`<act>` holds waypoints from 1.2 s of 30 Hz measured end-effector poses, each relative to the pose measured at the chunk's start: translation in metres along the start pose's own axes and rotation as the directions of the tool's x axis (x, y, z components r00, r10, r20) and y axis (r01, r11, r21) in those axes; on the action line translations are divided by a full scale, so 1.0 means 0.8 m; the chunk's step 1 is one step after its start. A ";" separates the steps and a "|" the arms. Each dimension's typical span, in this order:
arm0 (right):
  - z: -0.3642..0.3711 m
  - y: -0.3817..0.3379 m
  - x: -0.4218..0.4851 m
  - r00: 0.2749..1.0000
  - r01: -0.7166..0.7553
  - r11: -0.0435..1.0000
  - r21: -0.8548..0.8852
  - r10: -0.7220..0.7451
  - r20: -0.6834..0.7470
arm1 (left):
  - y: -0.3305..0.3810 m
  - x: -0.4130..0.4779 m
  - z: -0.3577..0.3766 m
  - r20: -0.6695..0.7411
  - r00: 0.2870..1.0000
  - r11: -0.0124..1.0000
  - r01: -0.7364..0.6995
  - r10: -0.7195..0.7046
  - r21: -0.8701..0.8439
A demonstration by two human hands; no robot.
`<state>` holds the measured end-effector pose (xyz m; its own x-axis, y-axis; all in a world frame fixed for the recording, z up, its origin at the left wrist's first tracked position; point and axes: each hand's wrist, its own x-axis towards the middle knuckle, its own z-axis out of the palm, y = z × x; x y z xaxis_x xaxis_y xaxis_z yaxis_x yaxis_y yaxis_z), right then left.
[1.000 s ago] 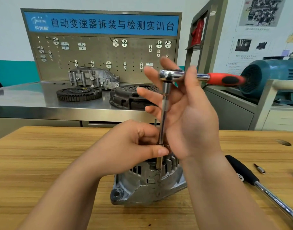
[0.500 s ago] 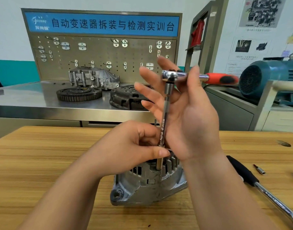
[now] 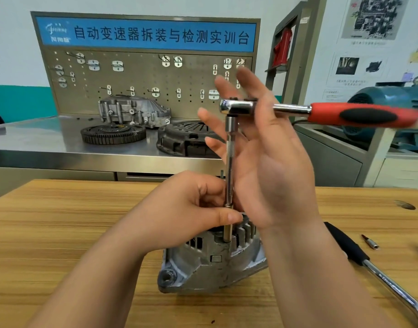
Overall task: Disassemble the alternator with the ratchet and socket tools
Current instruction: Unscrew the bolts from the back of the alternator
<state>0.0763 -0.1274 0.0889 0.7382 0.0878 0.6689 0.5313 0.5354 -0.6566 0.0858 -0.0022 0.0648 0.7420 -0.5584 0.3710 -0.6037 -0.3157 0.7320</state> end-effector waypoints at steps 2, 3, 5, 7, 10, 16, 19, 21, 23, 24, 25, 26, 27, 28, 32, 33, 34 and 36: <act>-0.002 -0.001 0.001 0.996 -0.073 0.996 0.057 0.075 -0.037 | 0.001 -0.001 0.000 0.018 1.000 1.000 0.005 -0.005 0.023; -0.002 -0.001 0.001 0.995 -0.086 0.994 0.071 0.090 -0.049 | 0.001 -0.001 0.000 0.009 1.000 0.999 0.014 -0.014 0.029; -0.002 0.000 -0.001 0.998 -0.029 0.999 0.031 0.031 -0.059 | 0.001 0.000 0.002 -0.021 0.999 0.999 0.039 -0.039 0.033; 0.001 -0.001 -0.002 0.995 0.079 0.994 -0.077 -0.083 -0.050 | 0.001 0.001 0.003 -0.047 0.998 0.998 0.054 -0.052 0.037; 0.004 -0.001 -0.003 0.991 0.127 0.983 -0.129 -0.130 -0.012 | 0.004 0.000 0.005 -0.065 0.997 0.998 0.037 -0.034 0.047; 0.001 0.001 -0.002 0.998 -0.058 0.995 0.077 0.061 -0.026 | 0.001 -0.001 -0.001 0.026 1.000 1.000 0.008 -0.008 -0.010; 0.000 0.001 -0.002 0.996 -0.061 0.996 0.067 0.065 -0.063 | 0.000 -0.001 -0.002 0.015 1.000 1.000 0.009 -0.009 -0.009; 0.002 -0.001 -0.003 0.997 0.036 0.999 -0.032 -0.038 -0.072 | 0.000 0.000 0.000 -0.014 1.000 1.000 0.008 -0.008 0.006; 0.004 -0.003 -0.004 0.991 0.112 0.988 -0.108 -0.119 -0.057 | 0.000 0.000 0.003 -0.043 0.999 0.999 0.002 0.000 0.035; 0.005 -0.003 -0.005 0.990 0.125 0.986 -0.112 -0.130 -0.045 | 0.001 0.001 0.003 -0.049 0.999 0.999 0.000 0.002 0.035; 0.006 -0.003 -0.005 0.992 0.118 0.989 -0.092 -0.122 -0.034 | 0.001 0.001 0.004 -0.049 0.999 1.000 0.001 0.000 0.028; 0.007 -0.002 -0.005 0.995 0.099 0.993 -0.058 -0.100 -0.025 | 0.001 0.001 0.003 -0.041 0.999 1.000 0.004 -0.003 0.016; 0.007 -0.002 -0.005 0.997 0.071 0.997 -0.019 -0.072 -0.019 | 0.001 0.000 0.003 -0.031 1.000 1.000 0.005 -0.005 0.000; 0.006 -0.002 -0.005 0.999 0.038 0.999 0.017 -0.037 -0.020 | 0.001 0.000 0.002 -0.019 1.000 1.000 0.005 -0.005 -0.009; 0.002 -0.002 -0.001 0.992 -0.093 0.992 0.089 0.099 -0.072 | -0.001 -0.001 0.001 -0.015 1.000 1.000 0.005 -0.005 -0.005; 0.003 -0.002 -0.002 0.992 -0.081 0.994 0.074 0.088 -0.086 | -0.001 -0.001 0.001 -0.029 1.000 1.000 0.005 -0.004 0.013; 0.003 -0.002 -0.002 0.994 -0.045 0.998 0.036 0.048 -0.098 | -0.002 -0.001 0.001 -0.043 0.999 1.000 0.003 -0.002 0.028; 0.005 -0.004 -0.004 0.994 0.050 0.997 -0.061 -0.056 -0.099 | -0.003 0.000 0.000 -0.057 0.998 0.999 0.011 -0.010 0.031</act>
<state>0.0709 -0.1258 0.0901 0.7448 -0.0253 0.6668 0.5917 0.4870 -0.6424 0.0874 -0.0019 0.0630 0.7630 -0.5110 0.3957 -0.6039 -0.3454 0.7183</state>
